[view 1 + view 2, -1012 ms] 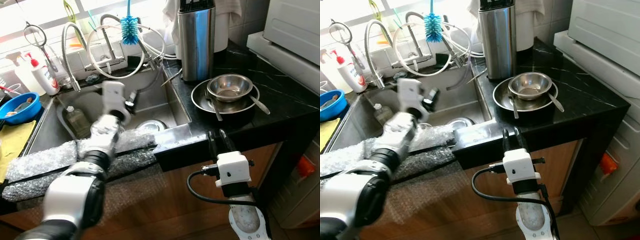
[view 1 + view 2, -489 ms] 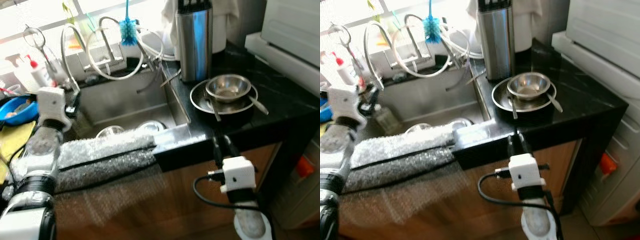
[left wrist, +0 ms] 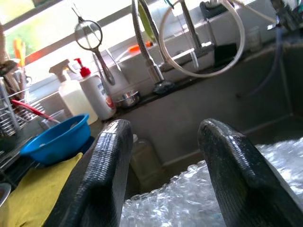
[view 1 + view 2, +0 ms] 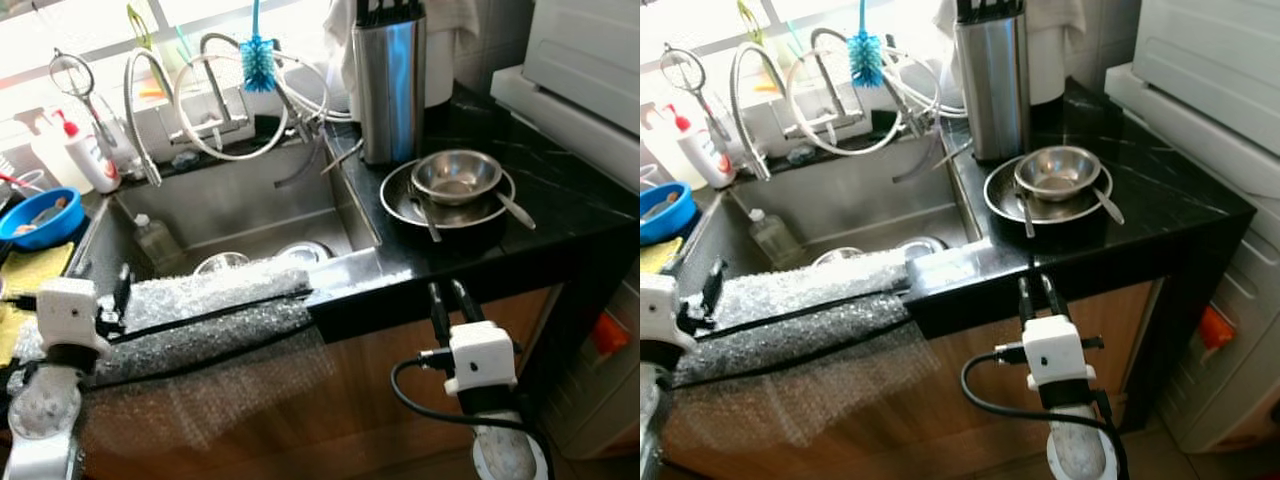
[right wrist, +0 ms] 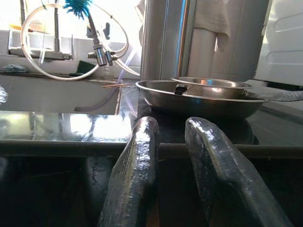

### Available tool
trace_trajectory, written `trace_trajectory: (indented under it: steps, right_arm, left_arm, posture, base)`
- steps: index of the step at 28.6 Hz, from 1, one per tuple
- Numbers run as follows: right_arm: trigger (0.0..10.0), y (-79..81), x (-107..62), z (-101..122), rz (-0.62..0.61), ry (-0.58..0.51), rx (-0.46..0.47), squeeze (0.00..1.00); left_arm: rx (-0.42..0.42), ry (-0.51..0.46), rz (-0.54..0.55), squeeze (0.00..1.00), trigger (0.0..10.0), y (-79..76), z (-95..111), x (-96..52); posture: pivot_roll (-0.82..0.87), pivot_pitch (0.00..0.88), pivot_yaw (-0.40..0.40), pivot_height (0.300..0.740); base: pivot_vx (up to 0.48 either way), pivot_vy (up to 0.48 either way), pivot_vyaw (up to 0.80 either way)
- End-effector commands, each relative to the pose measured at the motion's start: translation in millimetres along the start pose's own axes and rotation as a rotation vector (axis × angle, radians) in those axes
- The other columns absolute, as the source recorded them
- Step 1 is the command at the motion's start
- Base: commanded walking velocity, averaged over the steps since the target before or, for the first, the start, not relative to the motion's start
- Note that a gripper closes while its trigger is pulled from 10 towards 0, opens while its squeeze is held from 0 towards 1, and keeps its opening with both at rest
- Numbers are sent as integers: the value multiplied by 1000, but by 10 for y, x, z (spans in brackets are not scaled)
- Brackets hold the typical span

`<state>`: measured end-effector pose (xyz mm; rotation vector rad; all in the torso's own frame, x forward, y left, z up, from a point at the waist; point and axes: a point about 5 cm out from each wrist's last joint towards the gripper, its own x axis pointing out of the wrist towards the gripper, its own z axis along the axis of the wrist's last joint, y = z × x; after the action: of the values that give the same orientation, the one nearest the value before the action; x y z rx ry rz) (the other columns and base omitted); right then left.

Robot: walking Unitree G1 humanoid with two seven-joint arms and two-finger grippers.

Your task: Kitchen organization

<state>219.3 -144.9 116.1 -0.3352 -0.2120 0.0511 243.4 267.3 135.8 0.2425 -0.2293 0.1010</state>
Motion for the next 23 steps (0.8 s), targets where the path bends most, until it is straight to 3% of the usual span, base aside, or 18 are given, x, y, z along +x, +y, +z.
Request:
trace_trajectory:
  steps: [1,5,6,12,18,23]
  right_arm:
    - [10000,-1,16,69,-7,-22,23,0]
    - [10000,-9,18,69,-11,-21,22,0]
    - [10000,-25,21,75,-16,-22,21,0]
    - [10000,-47,44,81,-6,-24,16,0]
    - [10000,-117,102,110,16,-36,-2,0]
    - [10000,-172,122,113,21,-38,-14,0]
  left_arm:
    - [-62,-1,53,0,10000,-1,74,-49]
    - [-96,7,64,0,10000,-36,74,-86]
    - [-127,31,65,0,10000,-115,93,-165]
    - [-165,82,77,0,10000,-240,29,-267]
    - [-224,93,86,0,10000,-387,50,-257]
    - [-228,86,92,0,10000,-421,77,-242]
  posture:
    - [-171,0,204,740]
    - [-172,0,203,740]
    - [-171,0,199,740]
    - [-166,0,170,740]
    - [-162,0,130,740]
    - [-157,0,113,740]
  base:
    - [0,0,0]
    - [0,0,0]
    - [0,0,0]
    - [0,0,0]
    - [0,0,0]
    - [0,0,0]
